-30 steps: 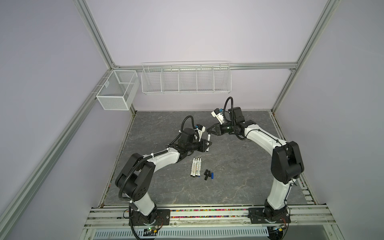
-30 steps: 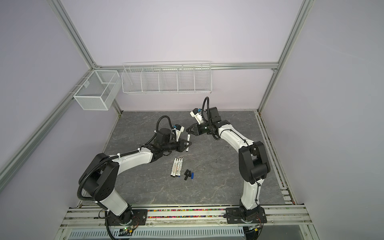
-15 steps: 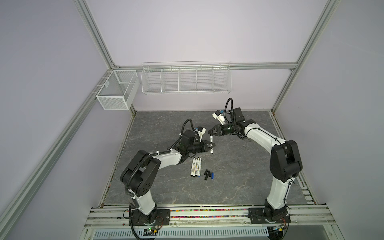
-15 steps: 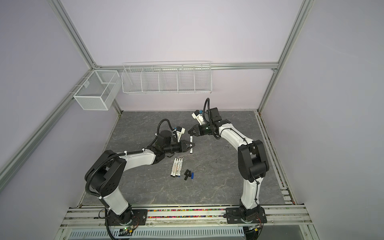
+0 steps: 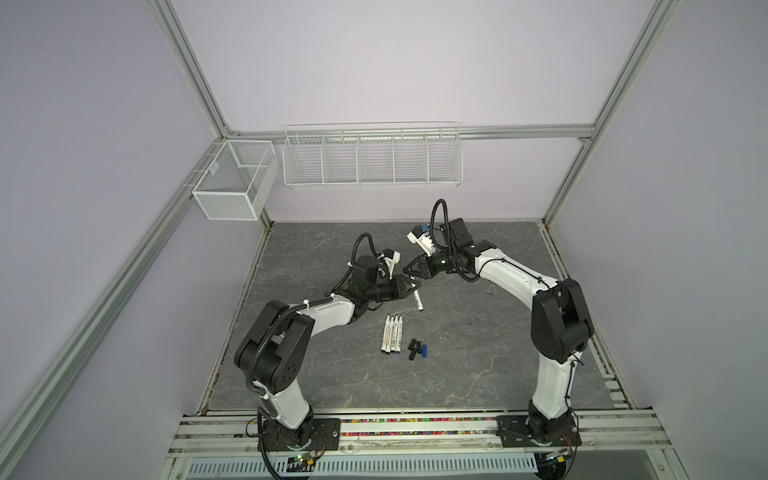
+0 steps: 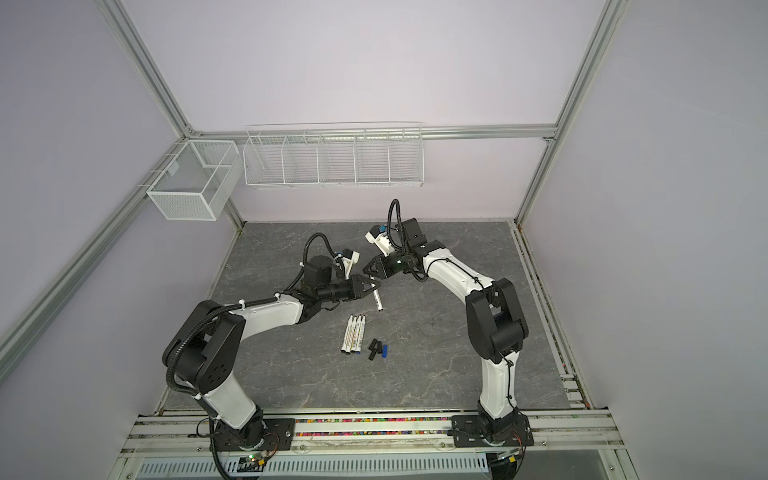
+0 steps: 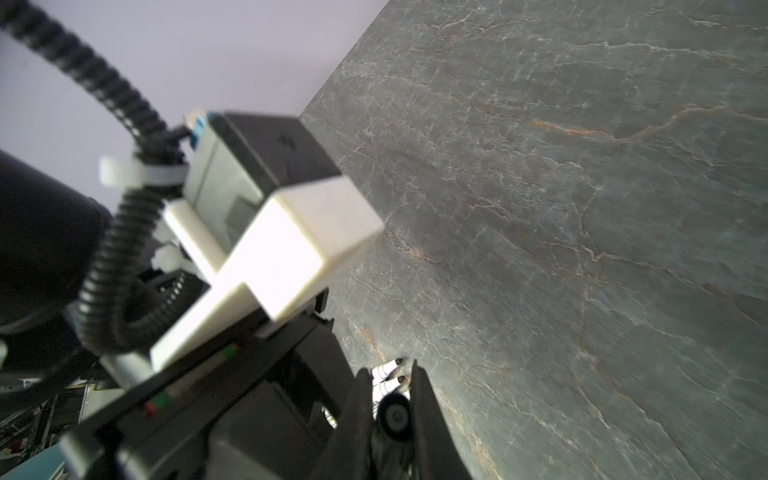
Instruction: Insert the pens into the pen caps
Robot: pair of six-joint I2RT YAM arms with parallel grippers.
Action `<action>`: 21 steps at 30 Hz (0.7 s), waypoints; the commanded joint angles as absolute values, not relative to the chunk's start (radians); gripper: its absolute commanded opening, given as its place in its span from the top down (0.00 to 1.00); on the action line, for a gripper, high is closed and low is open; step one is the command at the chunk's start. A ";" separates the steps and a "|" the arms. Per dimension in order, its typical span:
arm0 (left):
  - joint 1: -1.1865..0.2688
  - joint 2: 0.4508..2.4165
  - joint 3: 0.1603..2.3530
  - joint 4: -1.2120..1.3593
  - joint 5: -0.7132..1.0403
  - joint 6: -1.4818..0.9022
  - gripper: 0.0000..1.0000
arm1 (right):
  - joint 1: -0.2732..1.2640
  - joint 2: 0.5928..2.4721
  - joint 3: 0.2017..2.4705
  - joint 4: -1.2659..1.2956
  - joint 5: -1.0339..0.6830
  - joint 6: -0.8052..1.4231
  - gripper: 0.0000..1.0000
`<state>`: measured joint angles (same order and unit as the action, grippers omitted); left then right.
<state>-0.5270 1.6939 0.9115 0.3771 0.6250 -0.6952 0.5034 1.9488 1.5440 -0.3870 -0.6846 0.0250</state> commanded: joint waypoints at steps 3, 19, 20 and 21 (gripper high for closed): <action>-0.293 1.549 1.054 0.629 0.215 -0.701 1.00 | 0.512 2.011 1.423 -0.979 -0.625 -0.076 0.93; -0.509 1.595 0.988 0.441 0.241 -0.515 1.00 | 0.457 1.897 1.425 -0.741 -0.753 0.043 0.93; -0.526 1.603 0.987 0.431 0.238 -0.510 1.00 | 0.454 1.895 1.427 -0.737 -0.765 0.047 0.93; -0.541 1.613 0.982 0.430 0.238 -0.510 1.00 | 0.448 1.893 1.430 -0.734 -0.776 0.058 0.93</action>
<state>-0.5919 1.6390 0.9115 0.2844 0.5171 -0.5358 0.4767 1.8988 1.4960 -0.4046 -0.7448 0.0574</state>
